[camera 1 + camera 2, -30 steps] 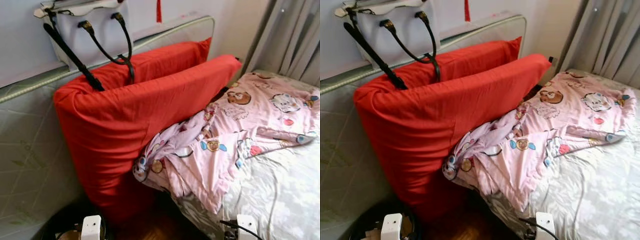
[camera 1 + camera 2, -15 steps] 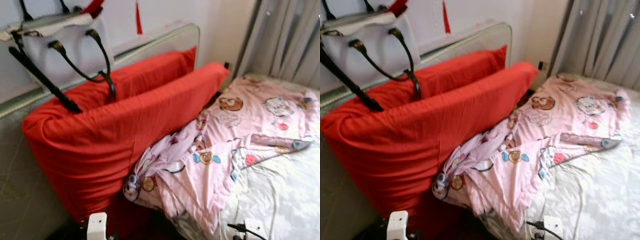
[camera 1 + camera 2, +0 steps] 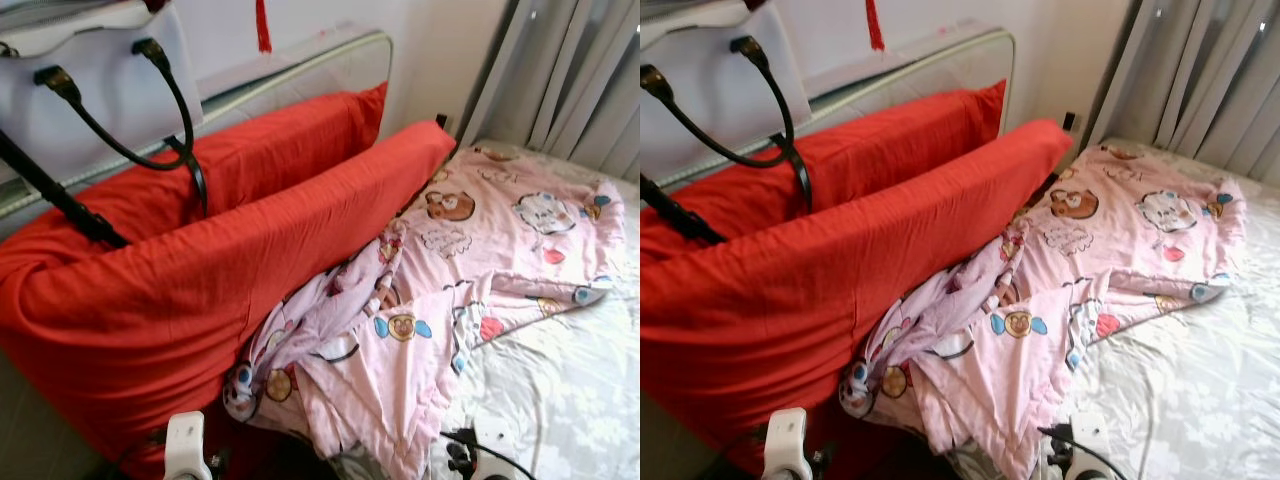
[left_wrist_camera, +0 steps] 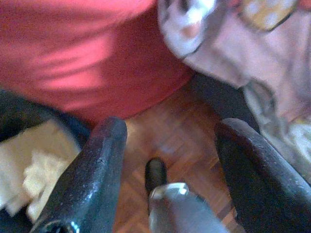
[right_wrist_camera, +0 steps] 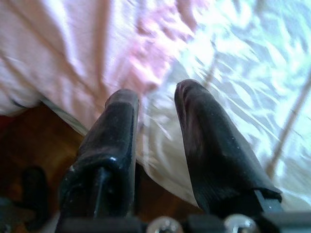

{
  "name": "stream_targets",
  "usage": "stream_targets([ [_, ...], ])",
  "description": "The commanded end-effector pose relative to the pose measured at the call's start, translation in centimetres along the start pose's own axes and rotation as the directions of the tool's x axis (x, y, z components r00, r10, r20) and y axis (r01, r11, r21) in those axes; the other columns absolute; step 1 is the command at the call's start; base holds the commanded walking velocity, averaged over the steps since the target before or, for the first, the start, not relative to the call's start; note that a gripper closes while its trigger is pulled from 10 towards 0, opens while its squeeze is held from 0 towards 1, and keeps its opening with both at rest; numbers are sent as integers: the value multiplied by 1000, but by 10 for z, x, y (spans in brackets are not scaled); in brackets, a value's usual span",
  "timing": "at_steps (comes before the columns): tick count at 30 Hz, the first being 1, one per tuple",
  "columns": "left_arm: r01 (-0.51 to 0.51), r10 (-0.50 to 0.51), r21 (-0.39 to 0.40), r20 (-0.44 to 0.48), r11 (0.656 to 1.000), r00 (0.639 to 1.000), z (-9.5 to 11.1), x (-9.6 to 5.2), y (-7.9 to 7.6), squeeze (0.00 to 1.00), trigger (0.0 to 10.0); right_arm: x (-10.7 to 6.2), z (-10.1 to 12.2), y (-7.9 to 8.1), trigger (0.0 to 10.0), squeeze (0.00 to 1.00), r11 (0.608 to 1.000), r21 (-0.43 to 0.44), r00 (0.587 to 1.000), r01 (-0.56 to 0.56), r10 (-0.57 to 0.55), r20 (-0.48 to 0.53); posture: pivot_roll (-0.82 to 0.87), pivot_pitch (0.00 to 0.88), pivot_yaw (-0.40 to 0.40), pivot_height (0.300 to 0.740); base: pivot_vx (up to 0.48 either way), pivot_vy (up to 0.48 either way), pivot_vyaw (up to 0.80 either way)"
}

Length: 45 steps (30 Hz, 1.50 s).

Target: Clean up the room

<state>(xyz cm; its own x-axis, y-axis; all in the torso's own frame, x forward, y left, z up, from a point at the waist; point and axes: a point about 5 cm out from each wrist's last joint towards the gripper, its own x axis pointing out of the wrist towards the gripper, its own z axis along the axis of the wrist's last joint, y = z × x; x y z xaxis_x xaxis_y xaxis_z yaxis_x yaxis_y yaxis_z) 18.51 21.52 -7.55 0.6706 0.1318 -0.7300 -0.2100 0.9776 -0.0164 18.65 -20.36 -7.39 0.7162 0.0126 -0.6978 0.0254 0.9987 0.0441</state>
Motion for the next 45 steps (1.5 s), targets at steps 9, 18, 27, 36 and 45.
stream_targets([
  [9, -5, 20, -50, 311, 999, 950, 49, 1, -5, 0, 10000, 14, 79, 28, 10000, 0, 998, -18, 934, -63, 66, 351, -118, 0, 0, 740, 0, 0, 0],
  [18, 26, -4, -35, 520, 999, 854, 76, -9, -12, 0, 10000, 10, 100, 34, 10000, 0, 993, -67, 874, -95, 116, 471, -109, 0, -6, 740, 0, 0, 0],
  [27, 15, 8, -38, 532, 999, 847, 73, -13, -6, 0, 10000, 9, 89, 18, 10000, 0, 999, -51, 903, -14, 34, 429, -92, 0, -29, 740, 0, 0, 0],
  [36, 19, 10, -47, 556, 999, 831, 84, -13, -9, 0, 10000, 8, 91, 13, 10000, 0, 999, -33, 898, 5, 10, 440, -93, 20, -31, 705, 0, 0, 0],
  [45, 20, 8, -43, 558, 999, 830, 89, -13, -10, 0, 10000, 10, 84, 19, 10000, 0, 999, -35, 917, -8, 21, 399, -96, 50, -22, 691, 0, 0, 0],
])
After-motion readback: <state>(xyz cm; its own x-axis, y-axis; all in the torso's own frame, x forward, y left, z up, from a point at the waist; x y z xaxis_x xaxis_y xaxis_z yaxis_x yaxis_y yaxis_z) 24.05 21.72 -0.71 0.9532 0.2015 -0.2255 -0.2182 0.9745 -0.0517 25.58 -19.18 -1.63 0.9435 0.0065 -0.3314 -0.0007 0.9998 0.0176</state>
